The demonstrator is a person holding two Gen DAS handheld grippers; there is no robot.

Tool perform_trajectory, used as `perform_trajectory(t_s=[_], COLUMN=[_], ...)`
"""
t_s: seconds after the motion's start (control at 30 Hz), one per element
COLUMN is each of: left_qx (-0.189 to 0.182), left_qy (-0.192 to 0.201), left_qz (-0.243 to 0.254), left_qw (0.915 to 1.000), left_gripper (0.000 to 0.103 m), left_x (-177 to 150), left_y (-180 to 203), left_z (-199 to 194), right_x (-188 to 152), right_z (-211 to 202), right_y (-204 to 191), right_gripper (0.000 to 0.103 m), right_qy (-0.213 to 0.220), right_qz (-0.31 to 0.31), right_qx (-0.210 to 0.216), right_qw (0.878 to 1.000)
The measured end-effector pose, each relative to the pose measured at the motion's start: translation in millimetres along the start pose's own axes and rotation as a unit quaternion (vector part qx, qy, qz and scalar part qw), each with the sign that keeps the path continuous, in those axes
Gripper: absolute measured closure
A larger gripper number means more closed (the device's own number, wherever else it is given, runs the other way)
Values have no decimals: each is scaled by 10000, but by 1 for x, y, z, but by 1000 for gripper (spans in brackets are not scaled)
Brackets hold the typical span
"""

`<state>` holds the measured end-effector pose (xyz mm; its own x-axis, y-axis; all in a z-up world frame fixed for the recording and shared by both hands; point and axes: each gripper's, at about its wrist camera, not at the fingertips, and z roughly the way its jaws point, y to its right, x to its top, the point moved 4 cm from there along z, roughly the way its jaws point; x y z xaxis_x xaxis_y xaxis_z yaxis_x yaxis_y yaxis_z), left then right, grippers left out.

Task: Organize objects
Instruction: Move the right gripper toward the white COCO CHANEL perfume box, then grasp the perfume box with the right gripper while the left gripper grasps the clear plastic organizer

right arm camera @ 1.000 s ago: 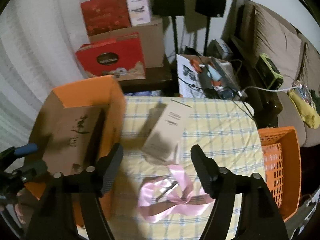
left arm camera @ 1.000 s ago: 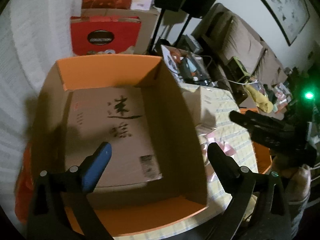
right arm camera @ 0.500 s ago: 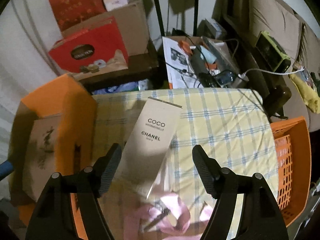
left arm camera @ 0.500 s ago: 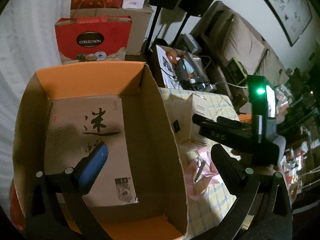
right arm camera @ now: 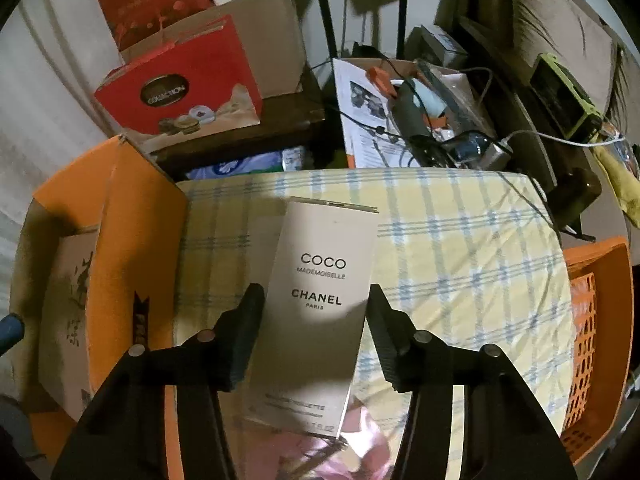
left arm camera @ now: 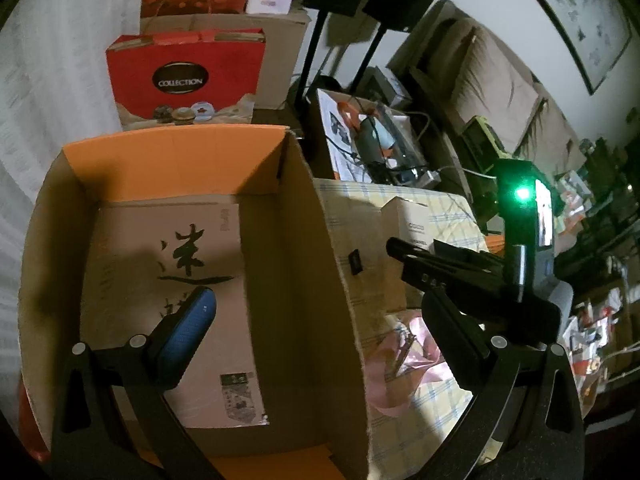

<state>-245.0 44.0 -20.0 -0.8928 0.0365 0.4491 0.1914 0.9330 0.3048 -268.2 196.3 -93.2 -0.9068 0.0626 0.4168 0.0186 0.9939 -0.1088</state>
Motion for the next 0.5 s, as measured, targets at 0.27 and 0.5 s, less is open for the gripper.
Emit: perform_trajectory(t_s=[0.27,0.5], left_qx=[-118,15], left_qy=[-75,-171], left_qz=[139,347], left_qw=[9998,9992], left_gripper=[0,1], left_x=[5,12], left_y=[33,73], left_z=[6,28], right_x=[-7,-23], right_z=[-37,-67], right_y=[32,62], right_gripper=[53,53], right_qy=[230,367], right_qz=[41,109], right_qx=[-33,-71], right_qw=[9997,9992])
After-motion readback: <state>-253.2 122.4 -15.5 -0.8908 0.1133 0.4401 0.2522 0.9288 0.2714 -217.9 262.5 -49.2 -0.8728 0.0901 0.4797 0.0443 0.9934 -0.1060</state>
